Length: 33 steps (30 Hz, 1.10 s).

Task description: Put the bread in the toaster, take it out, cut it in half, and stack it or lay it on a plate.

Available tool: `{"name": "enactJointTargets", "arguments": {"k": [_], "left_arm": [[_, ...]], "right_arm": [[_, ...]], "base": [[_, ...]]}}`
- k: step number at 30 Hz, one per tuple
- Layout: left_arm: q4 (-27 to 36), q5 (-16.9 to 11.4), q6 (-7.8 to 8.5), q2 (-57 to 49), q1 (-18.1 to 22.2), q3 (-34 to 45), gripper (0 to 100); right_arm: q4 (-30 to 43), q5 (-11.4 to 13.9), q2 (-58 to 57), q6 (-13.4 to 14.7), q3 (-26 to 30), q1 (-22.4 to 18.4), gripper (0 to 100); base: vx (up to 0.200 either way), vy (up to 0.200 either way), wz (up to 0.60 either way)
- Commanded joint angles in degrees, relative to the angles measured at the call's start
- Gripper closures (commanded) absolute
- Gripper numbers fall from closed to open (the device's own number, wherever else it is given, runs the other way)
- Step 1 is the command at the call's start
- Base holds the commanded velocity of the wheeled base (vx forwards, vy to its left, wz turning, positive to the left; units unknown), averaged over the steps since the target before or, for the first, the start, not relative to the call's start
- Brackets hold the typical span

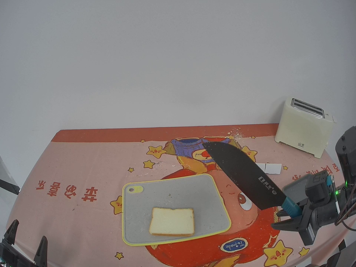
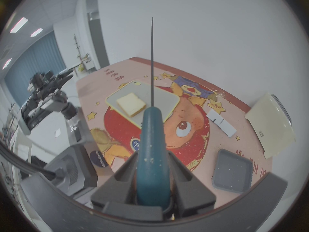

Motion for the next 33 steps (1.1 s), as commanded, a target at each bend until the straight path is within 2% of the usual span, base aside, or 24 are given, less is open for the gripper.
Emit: {"name": "enactJointTargets", "arguments": {"k": [1, 5, 10, 14, 19, 20, 21, 22, 24, 25, 33], "left_arm": [[0.0, -1.0, 1.07, -0.1, 0.0, 1.0, 0], [0.0, -1.1, 1.16, 0.0, 0.0, 1.0, 0], [0.0, -1.1, 1.16, 0.0, 0.0, 1.0, 0], [0.0, -1.1, 1.16, 0.0, 0.0, 1.0, 0], [0.0, -1.1, 1.16, 0.0, 0.0, 1.0, 0], [0.0, -1.1, 1.16, 0.0, 0.0, 1.0, 0], [0.0, -0.7, 0.54, 0.0, 0.0, 1.0, 0], [0.1, -0.4, 0.10, 0.0, 0.0, 1.0, 0], [0.1, 0.5, -2.27, 0.0, 0.0, 1.0, 0], [0.1, 1.0, -2.53, 0.0, 0.0, 1.0, 0], [0.1, 1.1, -2.45, 0.0, 0.0, 1.0, 0]], "right_arm": [[3.5, 0.0, 1.5, -3.8, -1.1, 2.4, 100], [6.5, -0.1, 1.4, -5.0, -0.8, 2.4, 100], [3.9, -0.5, 1.8, -4.9, 2.2, 2.3, 100], [-3.8, -0.5, 1.5, -4.9, 6.8, 2.4, 100], [-22.3, -0.7, 1.8, -5.0, 15.5, 3.2, 100], [-22.3, -0.7, 1.8, -5.0, 15.5, 3.2, 100], [-25.6, -0.7, 1.7, -5.1, 17.0, 3.2, 100], [-25.8, -0.7, 1.7, -5.0, 17.0, 3.2, 100], [-25.2, -0.8, 1.6, -5.1, 16.7, 3.2, 100], [-24.4, -0.8, 1.6, -5.2, 16.4, 3.2, 100], [-17.2, -0.8, 1.3, -5.2, 12.2, 3.8, 100]], "base": [[0.000, 0.000, 0.00], [0.000, 0.000, 0.00], [0.000, 0.000, 0.00], [0.000, 0.000, 0.00], [0.000, 0.000, 0.00], [0.000, 0.000, 0.00], [0.000, 0.000, 0.00], [0.000, 0.000, 0.00], [0.000, 0.000, 0.00], [0.000, 0.000, 0.00], [0.000, 0.000, 0.00]]}}
